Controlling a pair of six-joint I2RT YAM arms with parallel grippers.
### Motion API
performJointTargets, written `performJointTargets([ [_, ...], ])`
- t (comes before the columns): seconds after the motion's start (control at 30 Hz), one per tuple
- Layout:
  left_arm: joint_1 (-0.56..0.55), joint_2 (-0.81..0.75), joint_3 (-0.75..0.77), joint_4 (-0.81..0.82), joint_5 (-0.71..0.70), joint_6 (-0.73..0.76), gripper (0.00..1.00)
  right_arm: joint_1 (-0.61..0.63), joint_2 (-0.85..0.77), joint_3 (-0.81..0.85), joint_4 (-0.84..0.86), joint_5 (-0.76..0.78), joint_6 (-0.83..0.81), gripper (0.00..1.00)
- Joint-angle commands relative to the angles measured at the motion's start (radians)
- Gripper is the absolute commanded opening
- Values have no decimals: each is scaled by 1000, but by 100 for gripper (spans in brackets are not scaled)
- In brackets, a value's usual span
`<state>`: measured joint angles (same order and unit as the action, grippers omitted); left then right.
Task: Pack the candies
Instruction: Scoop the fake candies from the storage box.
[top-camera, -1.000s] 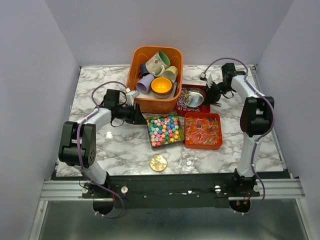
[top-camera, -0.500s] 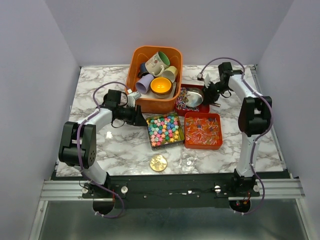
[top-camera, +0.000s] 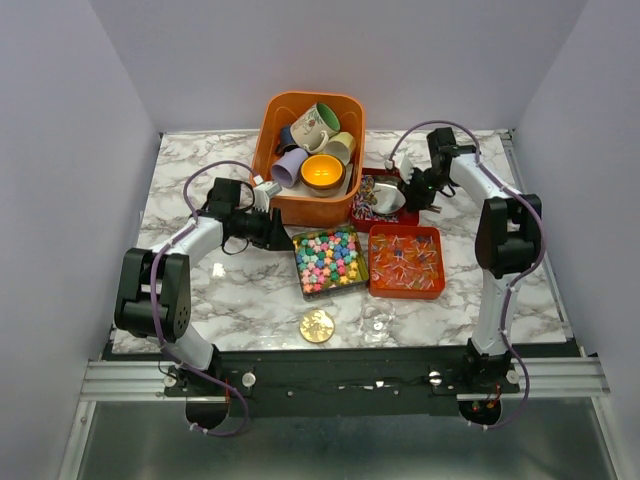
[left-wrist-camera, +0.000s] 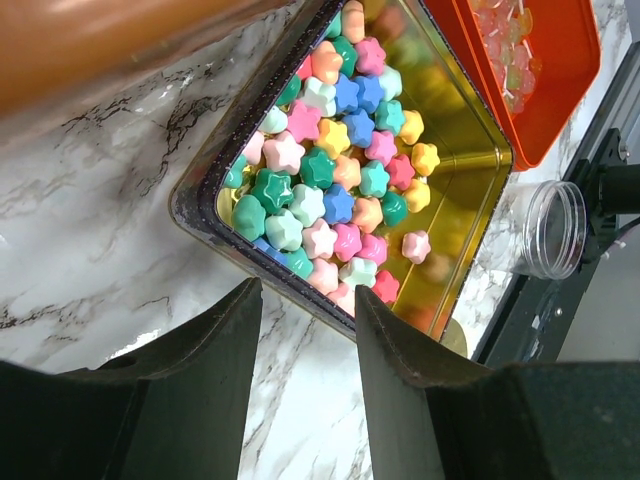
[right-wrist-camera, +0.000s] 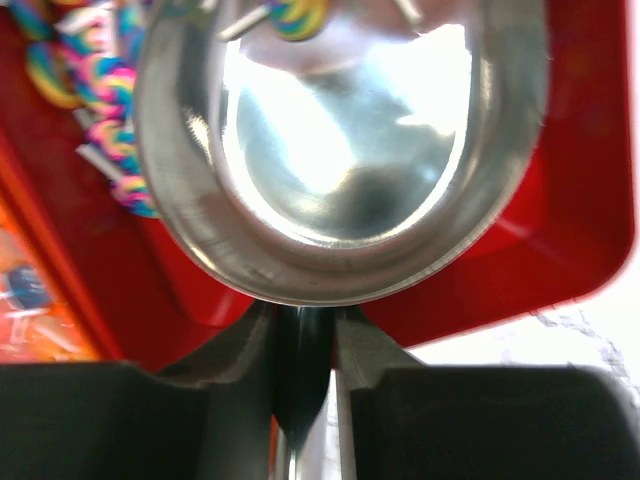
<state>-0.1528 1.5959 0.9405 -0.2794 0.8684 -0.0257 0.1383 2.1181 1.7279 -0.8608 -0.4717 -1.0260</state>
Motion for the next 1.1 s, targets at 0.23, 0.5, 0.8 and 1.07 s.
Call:
performJointTargets([
  [0.23, -17, -14, -8, -23, -32, 20, 52, 4, 48, 59, 65, -79, 44, 1],
  [0.5, -36, 3, 15, -10, -34, 20, 52, -74, 149, 295, -191, -344, 49, 1],
  [0.8, -53, 9, 20, -52, -46, 73, 52, -91, 122, 270, -268, -507, -2, 1],
  [1.07, -77, 18, 27, -50, -54, 84, 52, -112, 60, 165, -229, -512, -3, 1],
])
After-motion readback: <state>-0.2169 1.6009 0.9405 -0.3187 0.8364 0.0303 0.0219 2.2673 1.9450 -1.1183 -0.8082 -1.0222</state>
